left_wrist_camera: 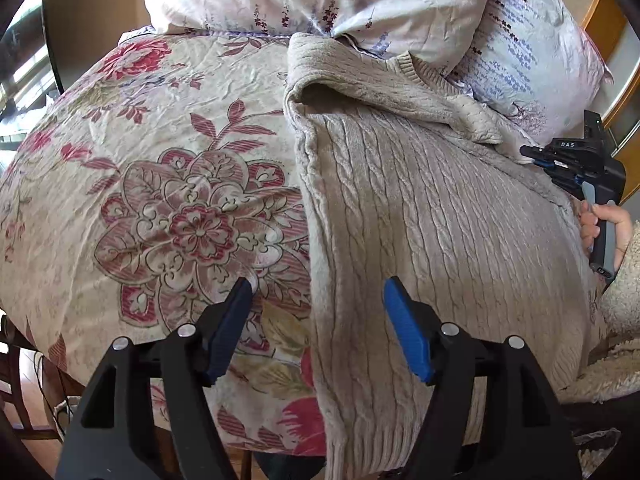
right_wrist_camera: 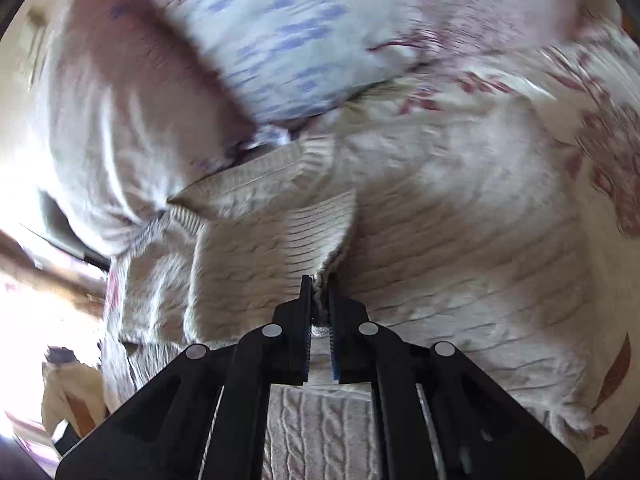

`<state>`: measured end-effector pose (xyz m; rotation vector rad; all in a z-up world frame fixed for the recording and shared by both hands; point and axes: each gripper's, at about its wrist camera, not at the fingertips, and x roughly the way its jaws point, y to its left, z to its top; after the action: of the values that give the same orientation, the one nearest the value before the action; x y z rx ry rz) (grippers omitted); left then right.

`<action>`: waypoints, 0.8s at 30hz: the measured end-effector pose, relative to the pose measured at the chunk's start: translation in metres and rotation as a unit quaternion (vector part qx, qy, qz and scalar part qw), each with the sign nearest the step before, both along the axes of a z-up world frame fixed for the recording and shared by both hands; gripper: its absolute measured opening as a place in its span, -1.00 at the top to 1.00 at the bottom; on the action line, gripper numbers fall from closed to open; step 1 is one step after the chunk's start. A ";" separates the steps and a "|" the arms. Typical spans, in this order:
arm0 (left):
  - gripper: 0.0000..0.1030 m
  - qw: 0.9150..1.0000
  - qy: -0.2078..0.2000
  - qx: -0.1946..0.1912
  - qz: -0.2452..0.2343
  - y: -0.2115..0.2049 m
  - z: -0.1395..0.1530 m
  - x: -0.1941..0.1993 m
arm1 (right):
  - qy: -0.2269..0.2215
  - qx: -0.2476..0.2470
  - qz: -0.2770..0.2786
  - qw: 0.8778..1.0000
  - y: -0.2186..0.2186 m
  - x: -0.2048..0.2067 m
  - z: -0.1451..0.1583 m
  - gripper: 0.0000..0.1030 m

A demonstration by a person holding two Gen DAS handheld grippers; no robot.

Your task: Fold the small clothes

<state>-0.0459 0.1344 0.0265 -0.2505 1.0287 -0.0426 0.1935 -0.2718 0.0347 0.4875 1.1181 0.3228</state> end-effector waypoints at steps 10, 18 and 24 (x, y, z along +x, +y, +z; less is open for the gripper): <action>-0.39 1.000 -0.002 -0.016 -0.005 -0.001 0.000 -0.001 | -0.011 -0.089 -0.146 0.985 -0.080 -0.029 0.015 0.87; -0.35 0.998 0.004 -0.067 -0.013 -0.002 -0.001 -0.014 | 0.011 -0.031 -0.138 0.990 -0.142 -0.112 0.017 -0.31; 0.11 0.989 0.024 -0.146 -0.016 0.000 -0.007 -0.025 | 0.113 0.127 -0.093 0.981 -0.165 -0.185 -0.022 -0.03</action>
<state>-0.0712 0.1342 0.0198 -0.5026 1.0742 -0.2189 0.0090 -0.4371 0.0126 0.8669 1.2467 0.2525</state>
